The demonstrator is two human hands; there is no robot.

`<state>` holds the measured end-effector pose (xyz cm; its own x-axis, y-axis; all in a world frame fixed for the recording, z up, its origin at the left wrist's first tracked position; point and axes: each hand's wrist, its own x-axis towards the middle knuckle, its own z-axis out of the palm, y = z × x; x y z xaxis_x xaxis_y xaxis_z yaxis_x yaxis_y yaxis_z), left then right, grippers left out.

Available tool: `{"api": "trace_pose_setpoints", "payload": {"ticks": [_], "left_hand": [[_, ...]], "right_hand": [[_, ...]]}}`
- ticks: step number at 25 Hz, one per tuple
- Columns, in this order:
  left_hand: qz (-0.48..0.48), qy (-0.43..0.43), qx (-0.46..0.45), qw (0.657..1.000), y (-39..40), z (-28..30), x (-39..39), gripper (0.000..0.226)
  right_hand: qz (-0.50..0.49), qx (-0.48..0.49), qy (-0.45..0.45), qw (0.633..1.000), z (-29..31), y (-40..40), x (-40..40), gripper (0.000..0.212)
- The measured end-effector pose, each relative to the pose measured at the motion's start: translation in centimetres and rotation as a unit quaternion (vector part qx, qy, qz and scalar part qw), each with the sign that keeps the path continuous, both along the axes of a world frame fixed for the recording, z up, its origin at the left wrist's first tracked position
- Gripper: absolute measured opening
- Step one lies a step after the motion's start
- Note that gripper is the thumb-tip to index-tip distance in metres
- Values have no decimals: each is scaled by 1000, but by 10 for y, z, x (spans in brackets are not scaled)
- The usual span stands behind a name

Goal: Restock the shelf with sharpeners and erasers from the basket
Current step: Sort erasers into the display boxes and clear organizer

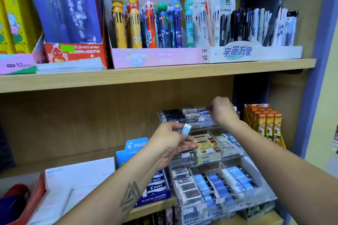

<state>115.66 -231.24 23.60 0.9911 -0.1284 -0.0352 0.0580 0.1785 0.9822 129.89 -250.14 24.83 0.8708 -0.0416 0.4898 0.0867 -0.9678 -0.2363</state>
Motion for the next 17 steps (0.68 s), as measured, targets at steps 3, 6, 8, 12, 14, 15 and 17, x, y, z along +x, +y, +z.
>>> {"api": "trace_pose_setpoints", "payload": {"ticks": [3,6,8,12,14,15,17], "left_hand": [[-5,-9,-5,1000,1,-1,-3,21],[6,-16,25,1000,0,-2,-7,17],[24,-30,49,998,-1,-2,-11,16],[75,-59,79,992,-8,-7,-23,19],[101,-72,71,990,-15,-12,-32,18],[113,-76,69,988,-19,-16,-35,18],[139,-99,104,980,-29,-24,-40,19]], "right_hand": [[3,-35,25,999,-2,4,-11,32],[119,33,-59,991,-6,6,-51,49],[257,221,-14,941,-6,10,-90,52],[333,420,113,837,-19,12,-143,41],[287,575,143,752,-28,10,-157,33],[261,625,155,720,-32,9,-162,32],[242,643,170,706,-38,6,-169,26]]}}
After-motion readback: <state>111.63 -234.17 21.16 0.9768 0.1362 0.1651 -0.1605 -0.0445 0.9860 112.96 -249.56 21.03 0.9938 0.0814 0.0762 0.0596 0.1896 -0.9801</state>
